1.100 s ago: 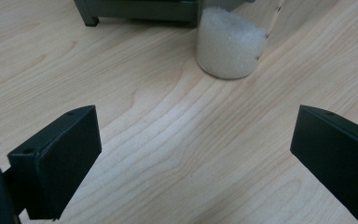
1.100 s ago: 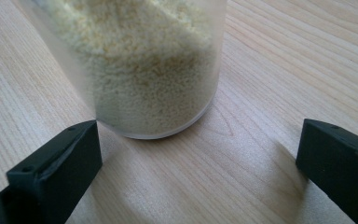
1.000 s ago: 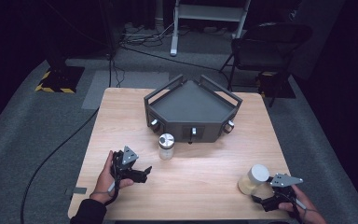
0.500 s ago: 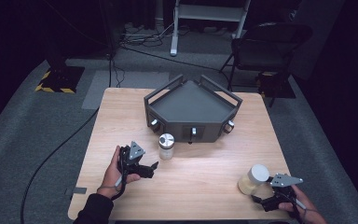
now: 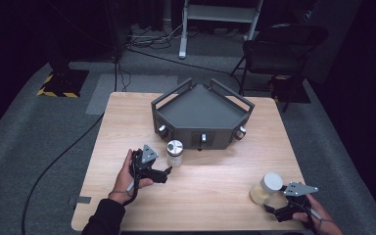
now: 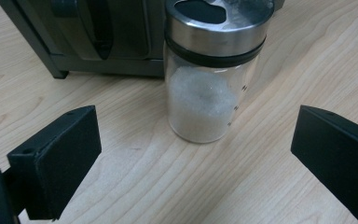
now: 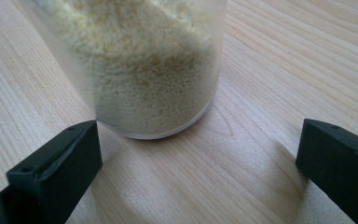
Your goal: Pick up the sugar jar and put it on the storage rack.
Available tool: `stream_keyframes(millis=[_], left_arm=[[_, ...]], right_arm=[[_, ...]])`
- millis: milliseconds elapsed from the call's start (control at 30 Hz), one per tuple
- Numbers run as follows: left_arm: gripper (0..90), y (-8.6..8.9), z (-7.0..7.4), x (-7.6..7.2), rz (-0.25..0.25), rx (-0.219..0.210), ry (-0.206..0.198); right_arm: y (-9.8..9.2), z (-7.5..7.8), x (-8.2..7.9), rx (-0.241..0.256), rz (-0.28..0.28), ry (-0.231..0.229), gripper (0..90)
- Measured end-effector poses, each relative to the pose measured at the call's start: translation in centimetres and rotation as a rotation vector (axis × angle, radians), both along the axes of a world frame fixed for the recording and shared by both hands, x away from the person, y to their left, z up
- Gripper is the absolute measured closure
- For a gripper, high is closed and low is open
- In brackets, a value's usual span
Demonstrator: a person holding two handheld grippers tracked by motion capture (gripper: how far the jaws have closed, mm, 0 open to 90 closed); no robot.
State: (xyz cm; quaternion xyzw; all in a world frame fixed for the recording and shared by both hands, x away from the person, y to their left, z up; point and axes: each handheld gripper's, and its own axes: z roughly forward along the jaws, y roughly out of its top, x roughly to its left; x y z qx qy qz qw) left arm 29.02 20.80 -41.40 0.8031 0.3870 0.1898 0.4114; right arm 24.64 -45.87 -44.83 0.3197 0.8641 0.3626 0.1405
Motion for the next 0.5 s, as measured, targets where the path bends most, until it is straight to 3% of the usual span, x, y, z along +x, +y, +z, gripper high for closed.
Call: stream_keyframes(millis=[500], left_arm=[[1.6,-1.3,-0.3,1.9,-0.013,-0.015,0.014]], right_arm=[[0.0,0.0,0.0,0.0,0.0,0.0,0.0]])
